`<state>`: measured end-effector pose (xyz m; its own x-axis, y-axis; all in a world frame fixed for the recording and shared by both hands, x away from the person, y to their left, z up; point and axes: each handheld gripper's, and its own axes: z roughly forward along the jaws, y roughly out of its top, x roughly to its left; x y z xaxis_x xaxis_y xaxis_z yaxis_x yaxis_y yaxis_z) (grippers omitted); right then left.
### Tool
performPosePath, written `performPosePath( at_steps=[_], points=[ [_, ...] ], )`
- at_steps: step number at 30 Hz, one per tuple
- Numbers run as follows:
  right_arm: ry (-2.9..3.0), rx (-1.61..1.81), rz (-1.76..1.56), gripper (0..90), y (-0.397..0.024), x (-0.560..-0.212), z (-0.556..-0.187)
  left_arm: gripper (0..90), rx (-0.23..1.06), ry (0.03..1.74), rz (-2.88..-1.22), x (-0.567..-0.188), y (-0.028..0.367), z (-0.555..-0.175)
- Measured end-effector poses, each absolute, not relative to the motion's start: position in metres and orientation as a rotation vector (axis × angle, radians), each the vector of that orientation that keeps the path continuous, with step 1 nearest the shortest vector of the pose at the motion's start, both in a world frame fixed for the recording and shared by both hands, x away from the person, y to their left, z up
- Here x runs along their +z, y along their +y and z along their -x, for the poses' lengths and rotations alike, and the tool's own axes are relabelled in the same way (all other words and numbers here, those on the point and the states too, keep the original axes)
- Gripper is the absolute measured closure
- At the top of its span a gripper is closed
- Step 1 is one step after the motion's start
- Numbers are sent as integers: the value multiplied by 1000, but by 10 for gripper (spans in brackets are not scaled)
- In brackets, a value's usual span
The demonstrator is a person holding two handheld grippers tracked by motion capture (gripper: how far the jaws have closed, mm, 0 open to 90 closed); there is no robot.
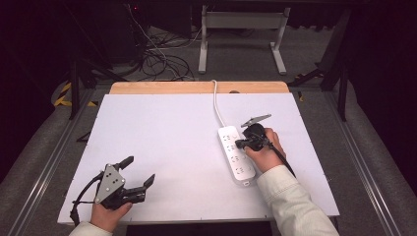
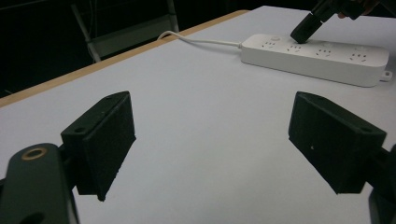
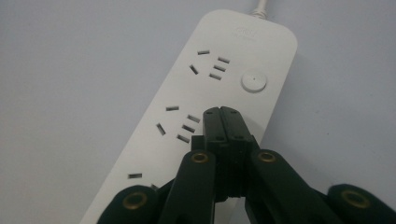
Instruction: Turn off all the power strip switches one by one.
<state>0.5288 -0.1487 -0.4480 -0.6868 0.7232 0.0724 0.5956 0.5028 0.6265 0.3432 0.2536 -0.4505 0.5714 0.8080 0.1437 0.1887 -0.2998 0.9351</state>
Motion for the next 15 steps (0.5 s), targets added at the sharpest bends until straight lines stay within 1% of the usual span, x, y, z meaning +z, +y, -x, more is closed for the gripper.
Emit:
performPosePath(
  at_steps=[8,12,14,15],
  points=[
    [2538,950,-1149,900,-149,-449,-529,154,768,823,-1801,-451,253,-343],
    [2531,930,-1100,900,-147,-449,-527,154,769,825,-1802,-451,253,-344],
    [2505,974,-1019,900,-147,-437,-518,154,770,826,-1802,-451,253,-344],
    [2505,974,-1019,900,-147,-437,-518,154,771,827,-1802,-451,254,-344]
  ],
)
